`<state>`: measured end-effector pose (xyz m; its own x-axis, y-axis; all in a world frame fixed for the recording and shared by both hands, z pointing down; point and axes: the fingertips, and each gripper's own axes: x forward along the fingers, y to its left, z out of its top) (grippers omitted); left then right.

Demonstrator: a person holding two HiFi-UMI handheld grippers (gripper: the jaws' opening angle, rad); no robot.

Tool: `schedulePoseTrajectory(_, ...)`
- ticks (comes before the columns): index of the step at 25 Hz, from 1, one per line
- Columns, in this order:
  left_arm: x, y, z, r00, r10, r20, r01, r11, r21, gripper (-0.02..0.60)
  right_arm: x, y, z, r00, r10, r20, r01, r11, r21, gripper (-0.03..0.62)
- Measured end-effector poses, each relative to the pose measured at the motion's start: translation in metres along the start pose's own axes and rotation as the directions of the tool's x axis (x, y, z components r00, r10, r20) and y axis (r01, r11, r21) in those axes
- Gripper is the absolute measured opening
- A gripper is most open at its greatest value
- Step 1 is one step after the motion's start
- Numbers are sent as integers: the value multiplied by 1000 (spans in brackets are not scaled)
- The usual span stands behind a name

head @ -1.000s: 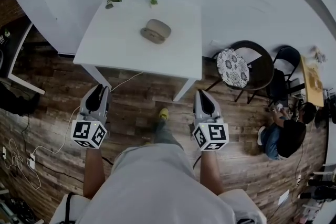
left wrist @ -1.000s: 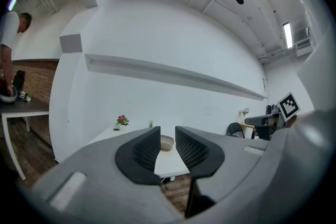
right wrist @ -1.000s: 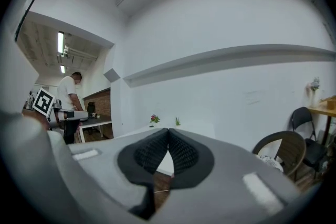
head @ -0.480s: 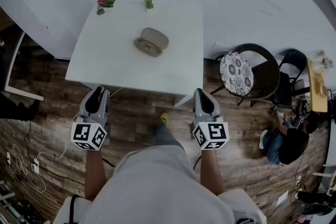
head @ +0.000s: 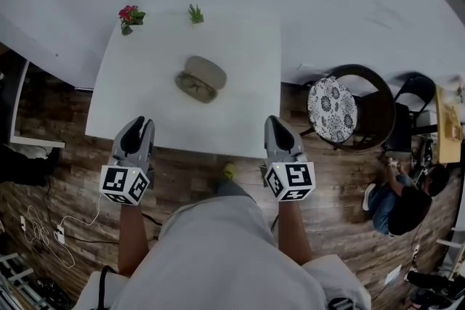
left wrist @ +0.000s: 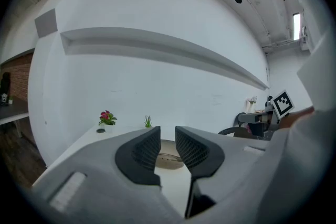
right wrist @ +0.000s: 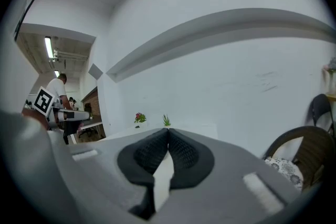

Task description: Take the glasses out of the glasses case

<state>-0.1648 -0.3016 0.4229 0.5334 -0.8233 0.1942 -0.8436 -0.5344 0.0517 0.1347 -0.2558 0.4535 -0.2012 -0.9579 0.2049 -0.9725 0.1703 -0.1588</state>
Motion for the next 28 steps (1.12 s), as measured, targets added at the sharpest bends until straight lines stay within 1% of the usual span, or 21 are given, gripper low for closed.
schedulePoseTrajectory(5, 41, -5, 9, 999, -26, -30, 28, 999, 38, 97, 29, -24, 3, 1000, 17, -5, -17, 1000, 20, 3)
schedulePoseTrajectory(9, 59, -5, 11, 998, -38, -58, 40, 998, 44, 98, 42, -35, 5, 1000, 24, -11, -23, 999, 31, 3)
schedulePoseTrajectory(12, 69, -5, 12, 996, -61, -71, 64, 997, 36, 97, 48, -40, 8, 1000, 24, -14, -23, 999, 32, 3)
schedulePoseTrajectory(14, 73, -4, 10, 994, -76, -85, 80, 996, 45, 98, 51, -40, 9, 1000, 17, -11, -17, 999, 36, 3)
schedulePoseTrajectory(17, 81, -3, 9, 990, -106, -96, 111, 993, 47, 97, 53, -42, 8, 1000, -5, -12, 5, 999, 45, 3)
schedulePoseTrajectory(22, 102, 8, 9, 976, -189, -107, 191, 982, 10, 97, 61, -43, 10, 998, -62, -14, 62, 996, 61, 3)
schedulePoseTrajectory(28, 132, 18, 4, 950, -278, -144, 287, 957, 43, 97, 72, -44, 11, 991, -135, -12, 135, 988, 76, 3)
